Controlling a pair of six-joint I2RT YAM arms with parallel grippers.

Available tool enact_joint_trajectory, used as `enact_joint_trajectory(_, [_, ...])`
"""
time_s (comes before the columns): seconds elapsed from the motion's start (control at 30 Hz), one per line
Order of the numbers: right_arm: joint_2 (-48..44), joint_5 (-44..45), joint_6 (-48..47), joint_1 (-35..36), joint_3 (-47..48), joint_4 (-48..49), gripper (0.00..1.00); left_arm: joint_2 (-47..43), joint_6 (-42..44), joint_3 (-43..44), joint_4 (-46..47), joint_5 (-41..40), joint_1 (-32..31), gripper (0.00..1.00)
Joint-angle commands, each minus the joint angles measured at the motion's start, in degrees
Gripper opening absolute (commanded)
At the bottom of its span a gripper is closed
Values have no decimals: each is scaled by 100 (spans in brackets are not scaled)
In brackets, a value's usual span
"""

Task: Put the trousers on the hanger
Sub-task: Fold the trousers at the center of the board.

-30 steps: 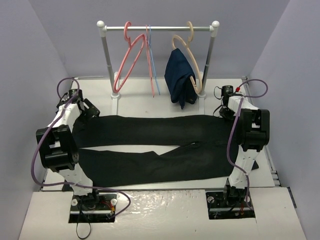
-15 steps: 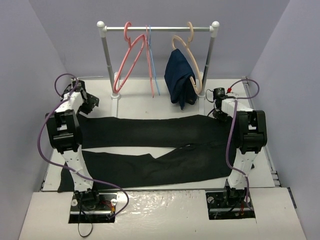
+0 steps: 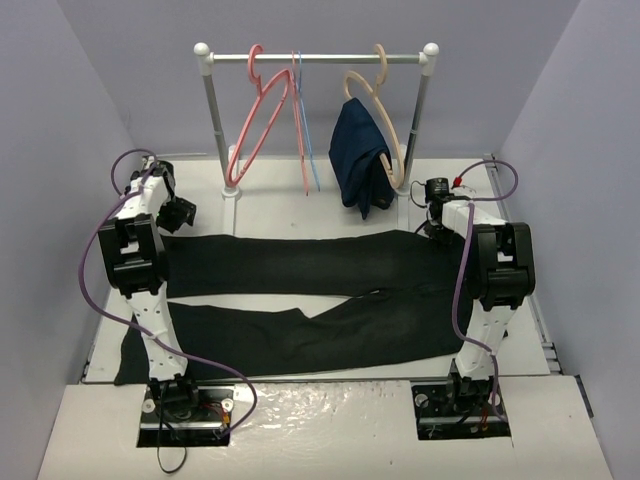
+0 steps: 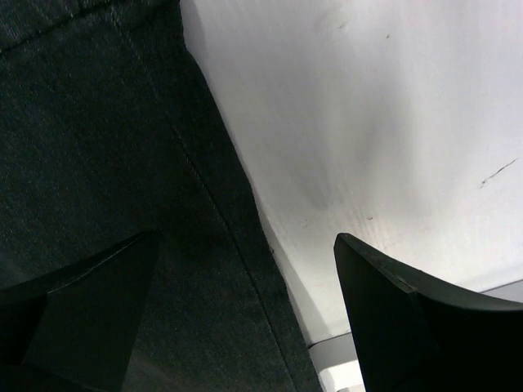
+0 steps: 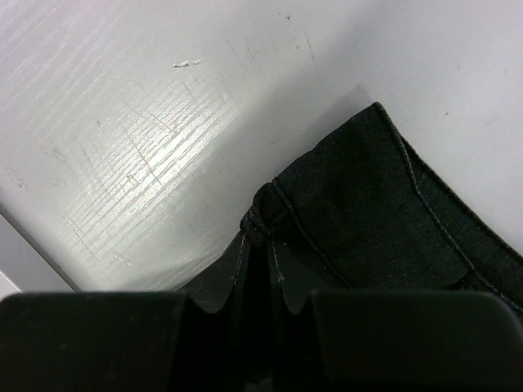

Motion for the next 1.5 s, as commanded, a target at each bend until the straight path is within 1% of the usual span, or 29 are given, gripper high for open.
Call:
enact_joint_trajectory(0.0, [-46,-280,90,104,-225,-330,0,121,23,614,-603,-262,-29,85])
enact_joint_trajectory(0.23, [-77,-320,29,101,-381,-211,0,538,30,953,-855,-199,-37,82])
enact_joint_trajectory(0.27, [-90,-320,20,97,-399,-206,0,565,17,944,-886,-185,-37,81])
enact_joint_trajectory(0.33, [-110,-335,24,95,-435,-183,0,611,-3,884,-892,-166,-37,75])
enact_joint_trajectory(0.43, [-177,-356,35,85,-467,-169,0,609,-32,723,-863,-197,-46,59])
enact_joint_trajectory(0.6, [-318,-462,87,-42,-415,-177,0,449,-25,329,-746,-189,-37,20])
enact_joint_trajectory(0.67, [-406,-462,96,-109,-368,-178,0,370,-23,179,-667,-161,-46,9])
enact_joint_trajectory(0.73, [-473,-471,114,-142,-309,-178,0,303,-5,63,-600,-136,-46,0])
enact_joint_trajectory(0.83, [-525,-540,165,-177,-232,-186,0,225,64,87,-548,-93,-37,0])
enact_joint_trajectory(1.0, [-629,-558,166,-271,113,-195,0,-109,252,449,-345,-178,-3,0])
enact_joint_trajectory(1.13, [-676,-642,113,-557,446,-196,0,-370,381,774,-102,-154,31,0])
enact_joint_trajectory(1.3, [-675,-920,70,-887,1179,-194,0,-611,324,874,546,473,284,0])
enact_joint_trajectory(1.4, [-649,-1003,-40,-955,1506,-190,0,-618,384,1139,574,592,340,0])
enact_joint_trajectory(1.47, [-657,-1055,-61,-983,1784,-187,0,-763,413,1170,656,665,340,0])
